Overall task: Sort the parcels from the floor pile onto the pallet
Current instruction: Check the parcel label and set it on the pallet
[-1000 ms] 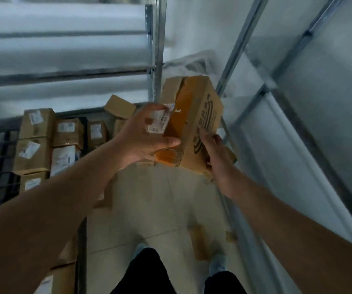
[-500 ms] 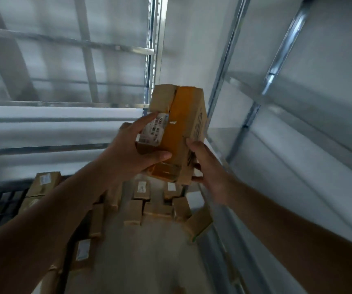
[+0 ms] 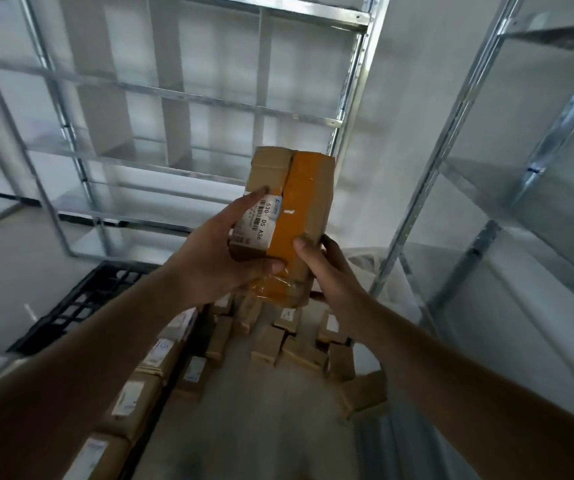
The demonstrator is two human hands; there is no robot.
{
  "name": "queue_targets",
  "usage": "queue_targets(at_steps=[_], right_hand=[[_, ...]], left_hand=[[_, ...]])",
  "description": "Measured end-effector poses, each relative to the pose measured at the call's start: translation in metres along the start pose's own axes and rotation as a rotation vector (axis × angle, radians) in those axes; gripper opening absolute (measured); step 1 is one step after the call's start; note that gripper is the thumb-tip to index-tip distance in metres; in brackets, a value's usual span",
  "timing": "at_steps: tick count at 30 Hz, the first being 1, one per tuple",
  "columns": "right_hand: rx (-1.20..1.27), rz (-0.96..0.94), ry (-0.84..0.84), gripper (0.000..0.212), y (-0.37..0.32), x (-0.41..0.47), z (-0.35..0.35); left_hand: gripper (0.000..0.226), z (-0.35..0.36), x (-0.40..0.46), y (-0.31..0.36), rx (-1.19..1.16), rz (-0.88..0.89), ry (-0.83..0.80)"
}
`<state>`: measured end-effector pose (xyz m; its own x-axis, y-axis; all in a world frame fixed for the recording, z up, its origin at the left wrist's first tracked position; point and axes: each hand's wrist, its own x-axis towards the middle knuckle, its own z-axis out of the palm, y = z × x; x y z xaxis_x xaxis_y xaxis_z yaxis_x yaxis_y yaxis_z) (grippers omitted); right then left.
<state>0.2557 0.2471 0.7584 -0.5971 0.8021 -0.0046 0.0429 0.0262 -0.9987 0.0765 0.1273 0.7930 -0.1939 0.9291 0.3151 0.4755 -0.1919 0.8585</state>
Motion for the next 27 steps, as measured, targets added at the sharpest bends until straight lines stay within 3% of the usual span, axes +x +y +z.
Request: queue_targets(at_steps=[6,12,14,20,27], right_hand=[[-0.034,0.047,-0.11,0.105,-0.005,0.003,0.052],[-0.114,0.06,-0.146,0.126,-0.001,0.025,0.114],[-0.114,0.059,-0.13,0.119,0.006,0.034,0.141],[-0.017,0.064,-0.092,0.069,0.024,0.058,0.228],[-0.066,0.064,-0.09,0.077,0.048,0.085,0.294]], left_hand=[[0.105,-0.04,-0.037,-0.003,0.077,-0.074,0.105],[0.109,-0.092,-0.049,-0.037,0.164,-0.133,0.155],[0.106,-0.114,-0.054,-0.055,0.205,-0.148,0.162],[0.1,-0.188,-0.064,-0.114,0.233,-0.174,0.151],[0.1,-0.244,-0.069,-0.17,0.169,-0.276,0.105]])
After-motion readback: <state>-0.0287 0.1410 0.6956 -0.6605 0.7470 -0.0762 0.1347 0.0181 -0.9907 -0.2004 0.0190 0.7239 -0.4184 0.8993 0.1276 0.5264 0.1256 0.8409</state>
